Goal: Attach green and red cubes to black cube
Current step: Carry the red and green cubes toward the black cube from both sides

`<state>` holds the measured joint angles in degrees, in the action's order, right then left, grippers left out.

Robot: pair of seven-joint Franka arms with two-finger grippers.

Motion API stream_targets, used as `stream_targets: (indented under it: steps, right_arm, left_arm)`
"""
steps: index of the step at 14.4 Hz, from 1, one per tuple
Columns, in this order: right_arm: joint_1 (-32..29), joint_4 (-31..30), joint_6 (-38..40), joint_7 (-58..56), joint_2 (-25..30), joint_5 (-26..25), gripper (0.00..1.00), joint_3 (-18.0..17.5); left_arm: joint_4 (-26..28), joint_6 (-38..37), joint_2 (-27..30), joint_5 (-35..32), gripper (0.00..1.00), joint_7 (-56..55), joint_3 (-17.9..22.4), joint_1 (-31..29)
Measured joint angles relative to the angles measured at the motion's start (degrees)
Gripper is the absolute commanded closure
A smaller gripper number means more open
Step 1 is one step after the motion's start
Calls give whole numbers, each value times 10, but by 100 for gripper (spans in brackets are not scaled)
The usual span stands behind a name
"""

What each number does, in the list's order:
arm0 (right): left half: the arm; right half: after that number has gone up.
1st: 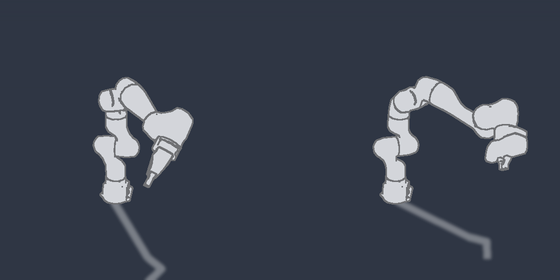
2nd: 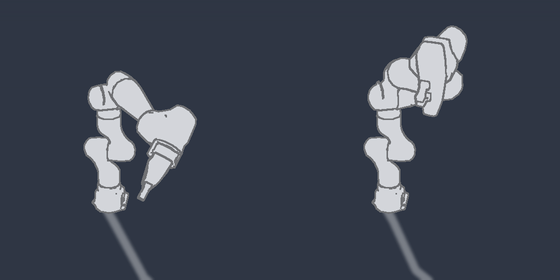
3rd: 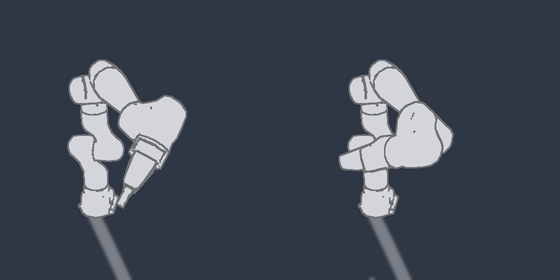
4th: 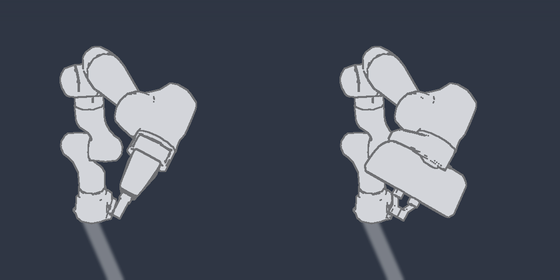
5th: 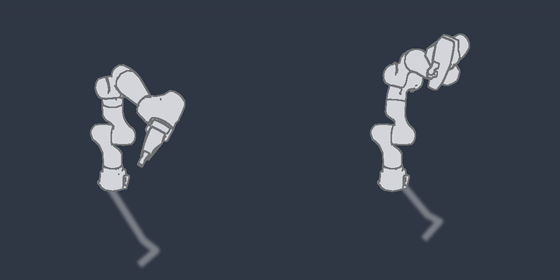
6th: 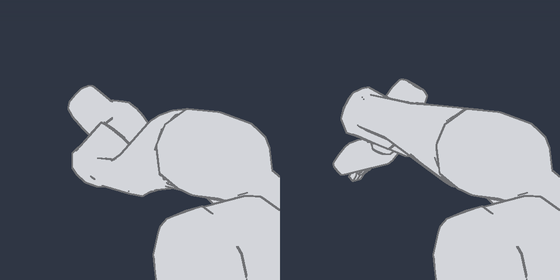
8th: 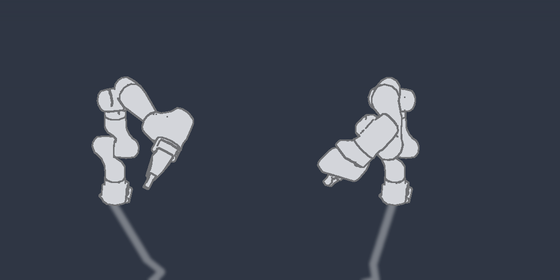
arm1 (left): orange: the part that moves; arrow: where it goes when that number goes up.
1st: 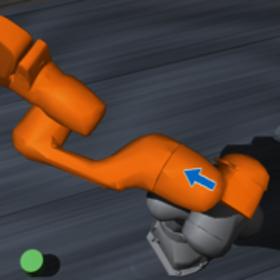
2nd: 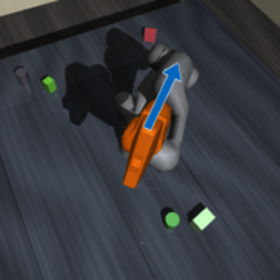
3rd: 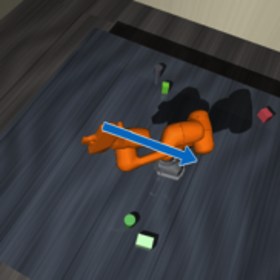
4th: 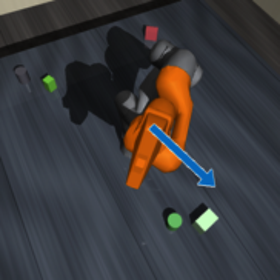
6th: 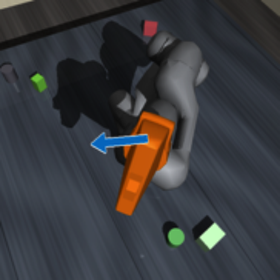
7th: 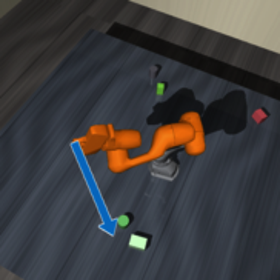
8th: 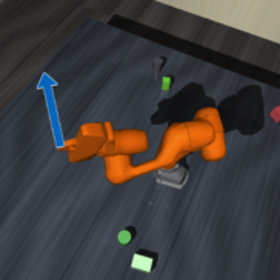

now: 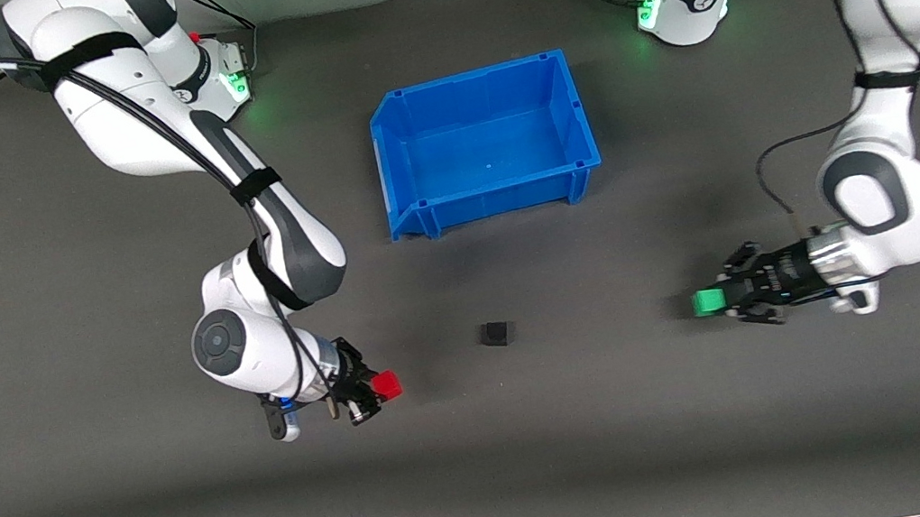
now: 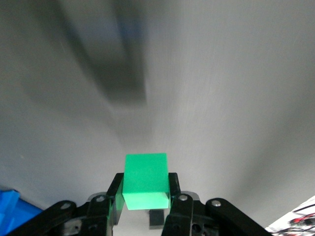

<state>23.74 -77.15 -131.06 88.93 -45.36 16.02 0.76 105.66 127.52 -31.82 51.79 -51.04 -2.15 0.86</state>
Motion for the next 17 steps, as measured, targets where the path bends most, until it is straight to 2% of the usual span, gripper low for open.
stream_targets:
  steps: [3, 6, 10, 17]
  right_arm:
    - [3, 45, -2, 46, -36, 1, 74, -20]
    - [28, 77, -41, 86, -77, 1, 74, -29]
    - [71, 81, -41, 126, -96, 1, 74, -26]
    - [73, 69, -26, 142, -99, 1, 74, -24]
  left_arm:
    - [-5, 23, 0, 21, 94, -8, -2, 70]
    - [-29, 36, -5, 27, 96, -45, -2, 128]
    - [-90, 87, -53, 27, 96, -127, -2, 183]
    - [-148, 148, -121, 27, 96, -209, -2, 228]
